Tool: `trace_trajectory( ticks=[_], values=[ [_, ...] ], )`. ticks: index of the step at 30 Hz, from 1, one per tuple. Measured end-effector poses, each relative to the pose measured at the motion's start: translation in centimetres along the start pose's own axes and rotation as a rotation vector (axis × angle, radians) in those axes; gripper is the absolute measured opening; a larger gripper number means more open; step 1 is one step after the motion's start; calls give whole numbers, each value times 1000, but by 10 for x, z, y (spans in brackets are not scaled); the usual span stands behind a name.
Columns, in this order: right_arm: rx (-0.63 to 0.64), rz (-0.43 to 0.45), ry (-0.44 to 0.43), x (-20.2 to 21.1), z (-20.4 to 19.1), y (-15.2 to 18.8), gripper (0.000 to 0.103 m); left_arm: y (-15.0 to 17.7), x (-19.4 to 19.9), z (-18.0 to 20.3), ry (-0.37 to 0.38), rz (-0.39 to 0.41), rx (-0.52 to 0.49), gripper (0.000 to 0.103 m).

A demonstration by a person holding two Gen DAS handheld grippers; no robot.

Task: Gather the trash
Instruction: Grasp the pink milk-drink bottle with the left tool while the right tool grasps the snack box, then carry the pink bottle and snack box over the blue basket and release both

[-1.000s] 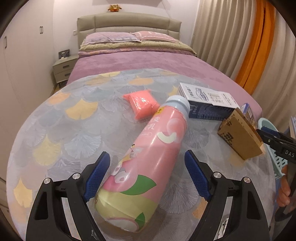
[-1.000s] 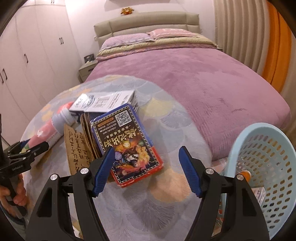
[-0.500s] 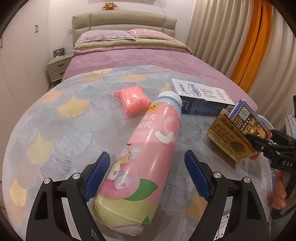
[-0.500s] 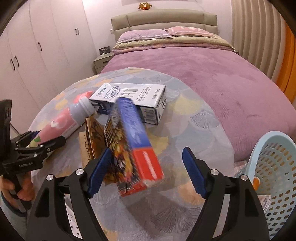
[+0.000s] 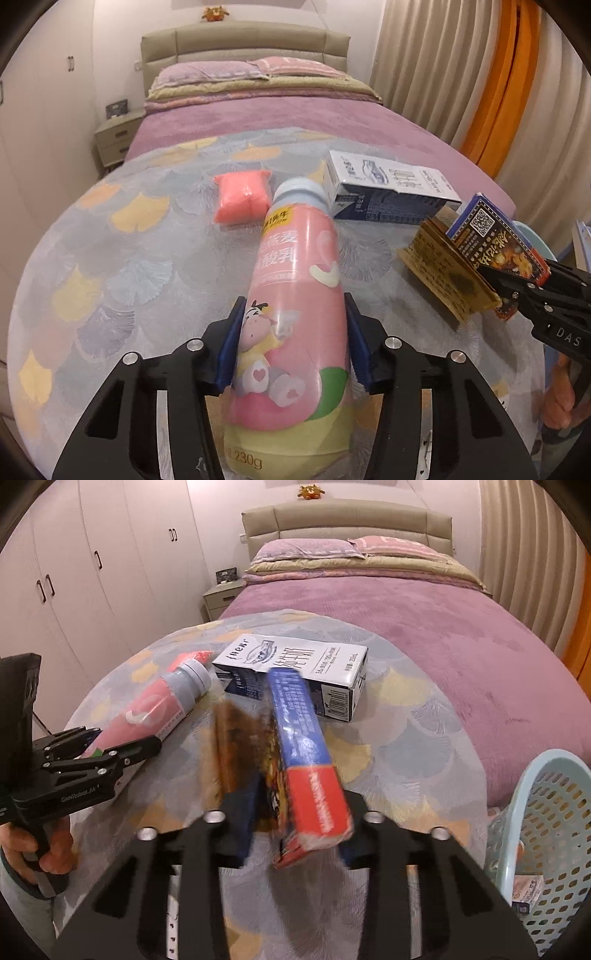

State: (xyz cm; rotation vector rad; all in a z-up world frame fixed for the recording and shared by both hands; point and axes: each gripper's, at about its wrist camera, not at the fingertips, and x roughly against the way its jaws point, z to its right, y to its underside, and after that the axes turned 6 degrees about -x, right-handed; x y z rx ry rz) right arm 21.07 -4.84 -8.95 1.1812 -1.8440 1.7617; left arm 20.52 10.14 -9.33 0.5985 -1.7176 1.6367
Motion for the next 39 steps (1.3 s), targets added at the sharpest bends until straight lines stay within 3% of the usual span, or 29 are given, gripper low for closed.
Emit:
trace_trajectory(
  ticks=[3, 14, 22, 32, 39],
  values=[
    [5, 16, -3, 8, -4, 3, 21, 1, 13, 3, 6, 26, 10, 47],
    [-50, 134, -14, 70, 9, 4, 20, 1, 63, 21, 53, 132, 30, 47],
    [-110, 197, 10, 111, 36, 10, 20, -16, 90, 63, 113, 213, -31, 47],
    [-166, 148, -7, 113, 55, 24, 20, -18, 87, 102, 158, 196, -73, 47],
    [-186, 165, -8, 122, 65, 33, 20, -22, 88, 118, 191, 204, -90, 47]
  ],
)
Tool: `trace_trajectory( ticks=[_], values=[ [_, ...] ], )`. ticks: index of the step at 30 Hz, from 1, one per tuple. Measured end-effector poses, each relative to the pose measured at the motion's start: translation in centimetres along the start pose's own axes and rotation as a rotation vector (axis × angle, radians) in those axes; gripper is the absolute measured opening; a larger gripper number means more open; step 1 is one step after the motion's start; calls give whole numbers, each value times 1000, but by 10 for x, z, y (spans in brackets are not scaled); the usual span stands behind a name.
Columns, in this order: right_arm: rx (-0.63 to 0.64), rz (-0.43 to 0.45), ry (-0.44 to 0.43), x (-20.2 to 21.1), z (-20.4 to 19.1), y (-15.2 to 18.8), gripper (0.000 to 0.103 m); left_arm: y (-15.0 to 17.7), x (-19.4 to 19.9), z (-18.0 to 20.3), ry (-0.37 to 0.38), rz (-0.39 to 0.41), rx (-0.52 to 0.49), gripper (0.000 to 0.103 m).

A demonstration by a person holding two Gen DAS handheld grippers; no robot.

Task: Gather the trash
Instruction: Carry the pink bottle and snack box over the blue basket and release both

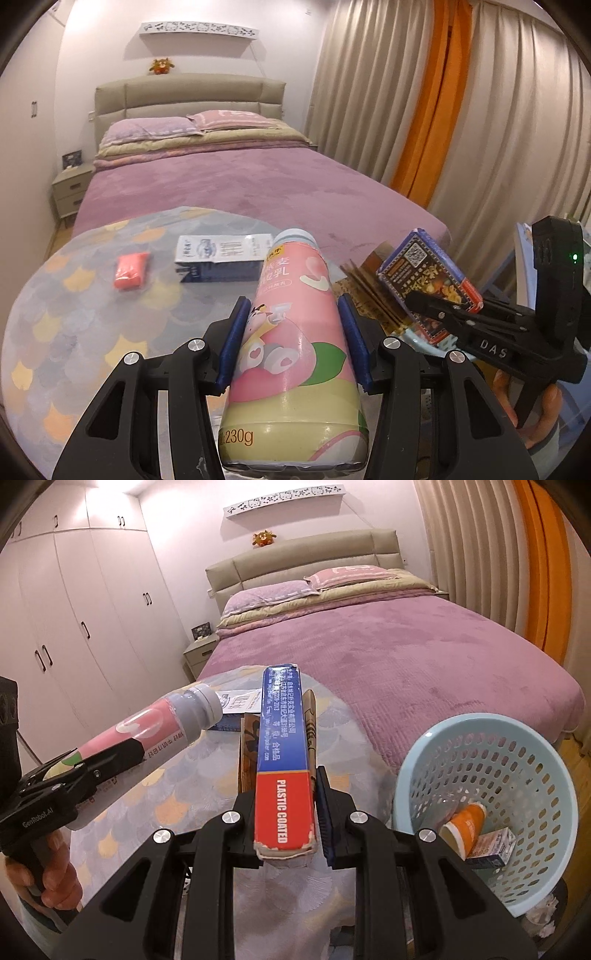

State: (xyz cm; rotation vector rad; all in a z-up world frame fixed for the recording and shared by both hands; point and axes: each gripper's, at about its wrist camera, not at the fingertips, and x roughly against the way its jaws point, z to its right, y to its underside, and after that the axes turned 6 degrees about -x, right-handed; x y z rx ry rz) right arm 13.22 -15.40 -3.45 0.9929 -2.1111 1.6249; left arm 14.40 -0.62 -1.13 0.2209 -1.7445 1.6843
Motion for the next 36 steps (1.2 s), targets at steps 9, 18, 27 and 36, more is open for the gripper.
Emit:
trace_trajectory(
  ticks=[9, 18, 27, 36],
  values=[
    [2, 32, 23, 13, 9, 2, 20, -8, -5, 31, 30, 5, -42, 47],
    [-131, 113, 113, 53, 76, -4, 20, -31, -37, 95, 148, -7, -116, 47],
    [-326, 77, 271, 62, 157, 5, 20, -30, -117, 158, 250, -151, -142, 47],
    [-419, 14, 339, 40, 201, 15, 23, -23, -144, 165, 255, -203, -125, 53]
  ],
)
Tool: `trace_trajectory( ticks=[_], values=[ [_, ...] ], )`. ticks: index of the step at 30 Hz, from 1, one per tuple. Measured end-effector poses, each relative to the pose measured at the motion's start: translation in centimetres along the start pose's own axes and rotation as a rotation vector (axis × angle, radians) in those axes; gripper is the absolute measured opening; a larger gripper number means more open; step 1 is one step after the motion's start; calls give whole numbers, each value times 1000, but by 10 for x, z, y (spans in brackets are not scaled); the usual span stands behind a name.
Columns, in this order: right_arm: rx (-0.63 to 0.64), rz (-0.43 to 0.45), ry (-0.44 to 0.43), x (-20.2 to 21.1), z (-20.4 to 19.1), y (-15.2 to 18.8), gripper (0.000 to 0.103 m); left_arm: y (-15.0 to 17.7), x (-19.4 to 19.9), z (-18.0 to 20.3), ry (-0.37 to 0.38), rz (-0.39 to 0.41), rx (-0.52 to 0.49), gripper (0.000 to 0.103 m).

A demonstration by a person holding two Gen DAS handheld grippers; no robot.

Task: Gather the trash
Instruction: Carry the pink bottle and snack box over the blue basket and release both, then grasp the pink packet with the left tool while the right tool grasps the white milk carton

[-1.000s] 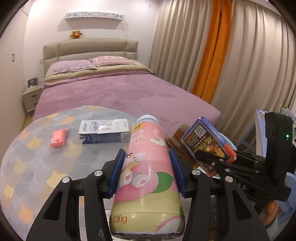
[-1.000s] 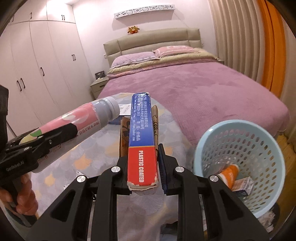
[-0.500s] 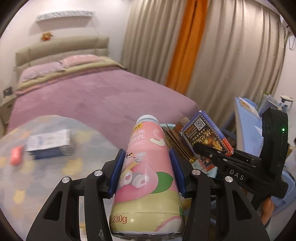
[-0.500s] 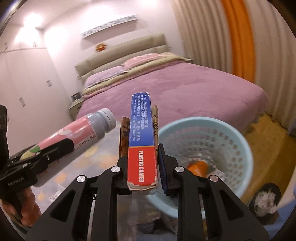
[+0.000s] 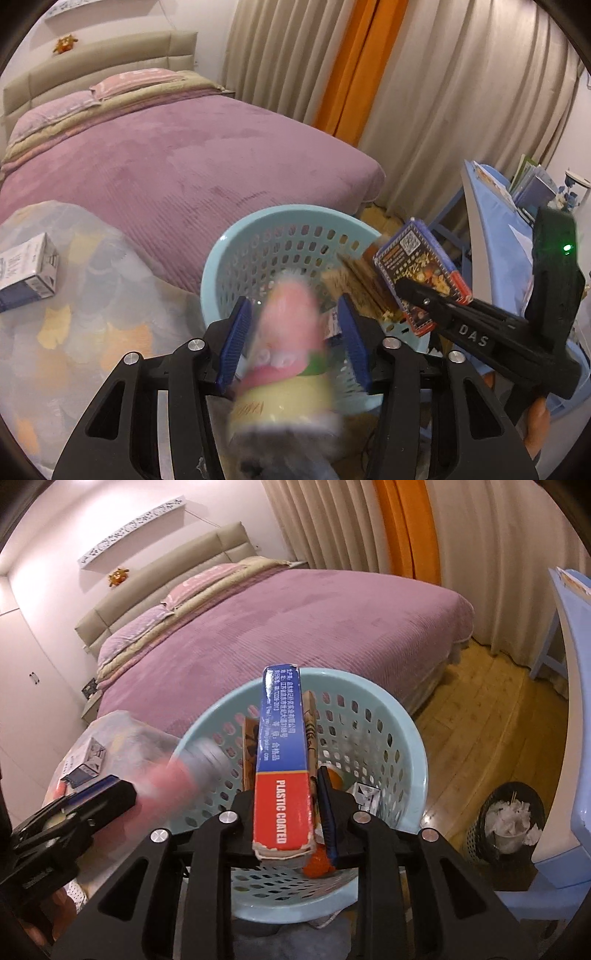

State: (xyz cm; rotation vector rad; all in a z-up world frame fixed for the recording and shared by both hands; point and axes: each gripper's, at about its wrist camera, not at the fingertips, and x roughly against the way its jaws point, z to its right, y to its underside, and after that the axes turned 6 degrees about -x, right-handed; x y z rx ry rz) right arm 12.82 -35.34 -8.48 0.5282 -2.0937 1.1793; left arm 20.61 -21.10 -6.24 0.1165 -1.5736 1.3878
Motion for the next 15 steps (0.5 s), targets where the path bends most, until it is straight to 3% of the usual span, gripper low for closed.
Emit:
trace_trajectory(
  ticks=[3, 5, 7, 15],
  values=[
    [-19, -19, -4, -11, 5, 0, 34, 0, 3, 1, -15, 16, 1, 57],
    [-27, -15, -3, -12, 10, 0, 55, 2, 9, -3, -29, 25, 0, 58],
    [-25, -5, -8, -10, 10, 2, 57, 5, 16, -6, -36, 38, 4, 63],
    [-7, 11, -32, 4, -2, 5, 57, 15, 52, -21, -51, 92, 19, 63]
  ],
)
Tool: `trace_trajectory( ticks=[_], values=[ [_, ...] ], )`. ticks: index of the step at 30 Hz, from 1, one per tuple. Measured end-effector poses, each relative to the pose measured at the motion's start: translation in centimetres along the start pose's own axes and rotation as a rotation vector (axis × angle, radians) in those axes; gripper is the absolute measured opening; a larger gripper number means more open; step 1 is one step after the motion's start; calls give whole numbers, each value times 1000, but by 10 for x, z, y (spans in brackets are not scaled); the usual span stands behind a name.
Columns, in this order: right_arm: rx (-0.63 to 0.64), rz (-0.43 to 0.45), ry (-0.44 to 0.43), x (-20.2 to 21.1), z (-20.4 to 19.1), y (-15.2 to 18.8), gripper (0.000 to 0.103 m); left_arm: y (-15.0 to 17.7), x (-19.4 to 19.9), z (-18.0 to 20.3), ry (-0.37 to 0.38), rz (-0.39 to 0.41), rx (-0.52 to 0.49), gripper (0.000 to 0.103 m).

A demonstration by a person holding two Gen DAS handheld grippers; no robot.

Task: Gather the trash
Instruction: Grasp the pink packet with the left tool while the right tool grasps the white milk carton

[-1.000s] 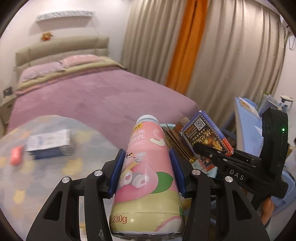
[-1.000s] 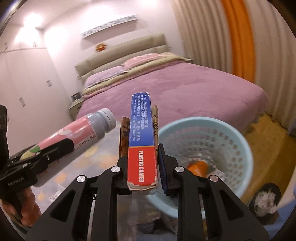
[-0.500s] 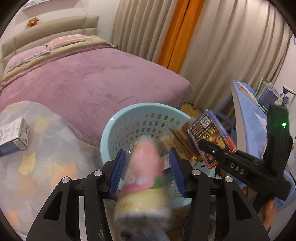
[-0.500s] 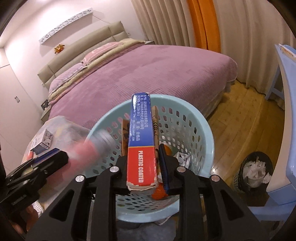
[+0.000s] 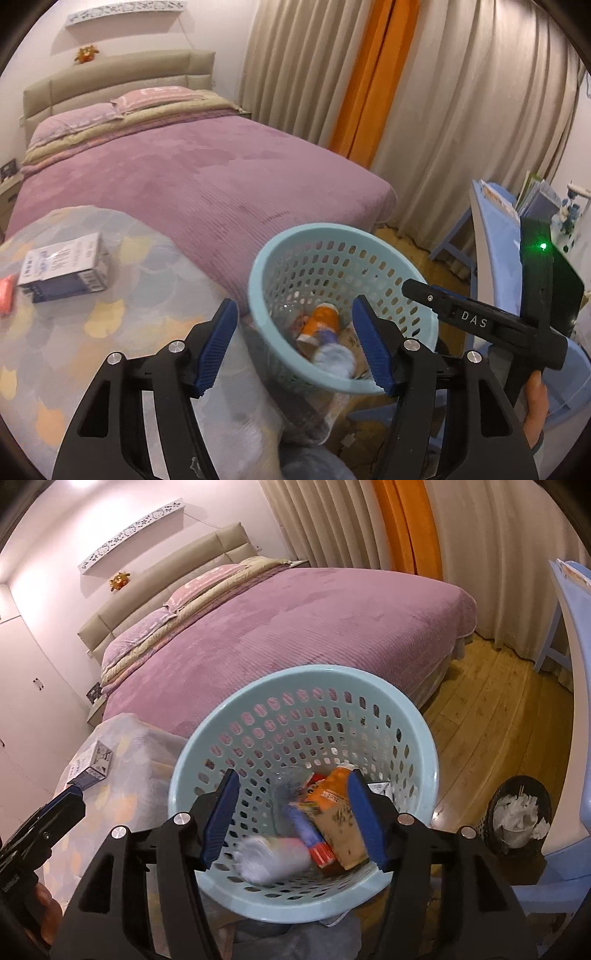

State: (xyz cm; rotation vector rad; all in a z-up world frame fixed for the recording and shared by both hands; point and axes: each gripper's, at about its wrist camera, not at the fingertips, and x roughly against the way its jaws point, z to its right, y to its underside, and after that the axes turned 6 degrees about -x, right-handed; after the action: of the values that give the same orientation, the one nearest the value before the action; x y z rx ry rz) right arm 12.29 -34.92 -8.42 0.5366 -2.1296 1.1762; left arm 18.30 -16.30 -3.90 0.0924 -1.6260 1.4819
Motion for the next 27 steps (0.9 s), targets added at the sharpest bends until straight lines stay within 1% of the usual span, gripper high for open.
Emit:
trace_trajectory(
  ticks=[3, 7, 10, 14, 20, 23, 27],
  values=[
    [33, 13, -22, 12, -18, 3, 57, 4, 21, -11, -14, 31, 25, 63],
    [84, 39, -67, 27, -41, 9, 57, 13, 60, -36, -52, 86, 64, 63],
    [126, 53, -108, 36, -63, 15, 57, 25, 93, -62, -92, 123, 105, 63],
    [204, 55, -174, 44, -99, 27, 57, 46, 133, -106, -160, 165, 198, 63],
    [310, 21, -268, 46, -150, 49, 57, 78, 180, -165, -258, 193, 314, 63],
    [363, 3, -290, 42, -177, 62, 57, 91, 193, -186, -288, 194, 360, 63],
    [403, -26, -311, 34, -203, 73, 57, 101, 201, -207, -322, 187, 389, 63]
  ],
)
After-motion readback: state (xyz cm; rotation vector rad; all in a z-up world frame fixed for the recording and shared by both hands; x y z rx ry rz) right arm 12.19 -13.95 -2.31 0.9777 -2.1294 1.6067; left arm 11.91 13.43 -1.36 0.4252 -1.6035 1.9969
